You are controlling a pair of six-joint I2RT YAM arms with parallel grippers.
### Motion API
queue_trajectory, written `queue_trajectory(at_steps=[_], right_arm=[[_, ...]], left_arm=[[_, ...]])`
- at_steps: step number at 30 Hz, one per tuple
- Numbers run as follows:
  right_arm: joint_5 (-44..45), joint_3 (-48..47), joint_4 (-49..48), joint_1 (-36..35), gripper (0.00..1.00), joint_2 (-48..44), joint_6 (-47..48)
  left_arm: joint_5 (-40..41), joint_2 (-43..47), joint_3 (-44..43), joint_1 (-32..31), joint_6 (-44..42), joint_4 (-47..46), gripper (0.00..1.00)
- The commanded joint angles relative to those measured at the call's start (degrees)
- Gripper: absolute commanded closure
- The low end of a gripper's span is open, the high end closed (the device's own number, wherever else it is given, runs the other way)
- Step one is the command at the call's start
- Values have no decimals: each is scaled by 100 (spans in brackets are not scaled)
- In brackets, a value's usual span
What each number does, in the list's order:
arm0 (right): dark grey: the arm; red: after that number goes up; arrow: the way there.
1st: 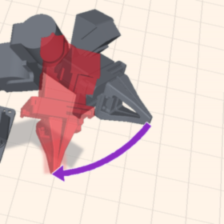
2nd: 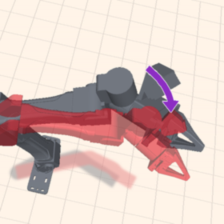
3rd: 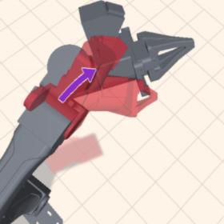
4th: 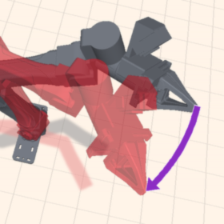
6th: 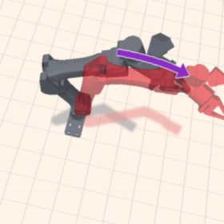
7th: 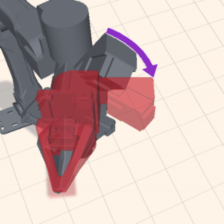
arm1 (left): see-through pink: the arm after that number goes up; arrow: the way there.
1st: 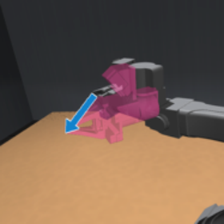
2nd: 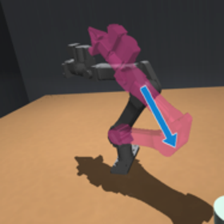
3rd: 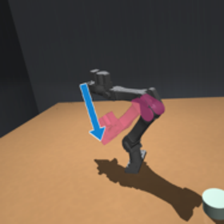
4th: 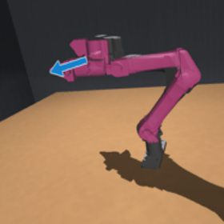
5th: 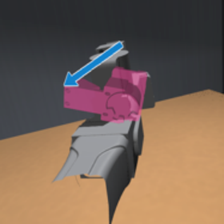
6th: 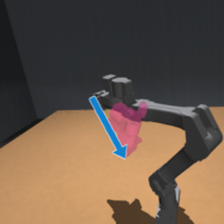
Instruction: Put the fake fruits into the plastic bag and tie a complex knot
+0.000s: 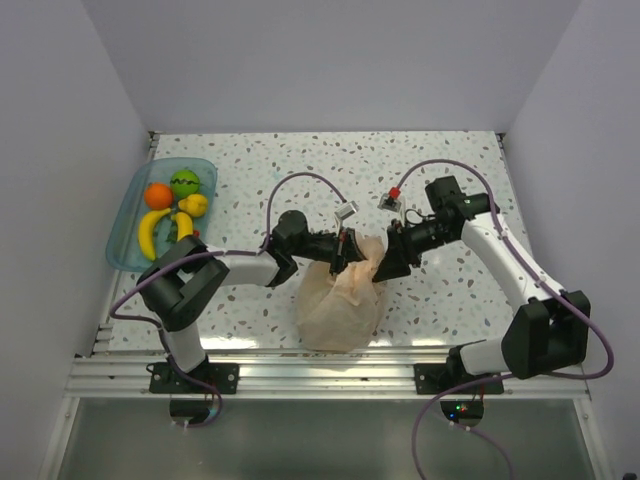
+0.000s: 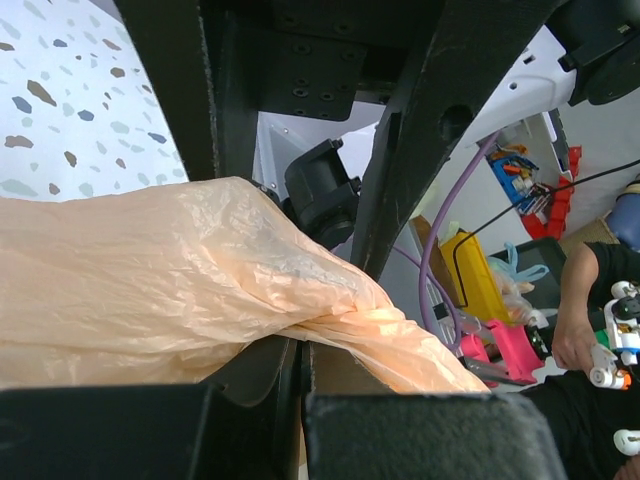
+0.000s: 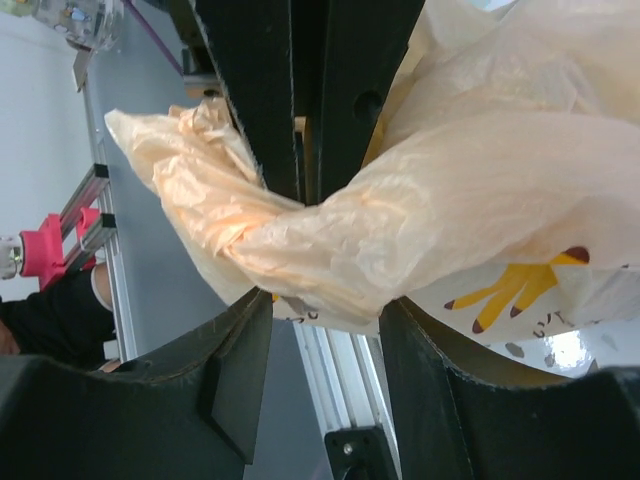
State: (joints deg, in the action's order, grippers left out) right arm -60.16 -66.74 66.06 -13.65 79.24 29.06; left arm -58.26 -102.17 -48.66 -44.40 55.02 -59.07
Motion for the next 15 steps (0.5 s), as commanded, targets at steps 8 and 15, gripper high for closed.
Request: queue_trajectory(at_steps=[8,15], right_arm=[[-48,302,-1982,-533,50,-84,-1595],[-49,311,-2037,-630,57,-58,-1632]], left_arm=[[-1,-145,-319,-200,96,-448,100],[-28,-172,-390,-209,52,-395,91]])
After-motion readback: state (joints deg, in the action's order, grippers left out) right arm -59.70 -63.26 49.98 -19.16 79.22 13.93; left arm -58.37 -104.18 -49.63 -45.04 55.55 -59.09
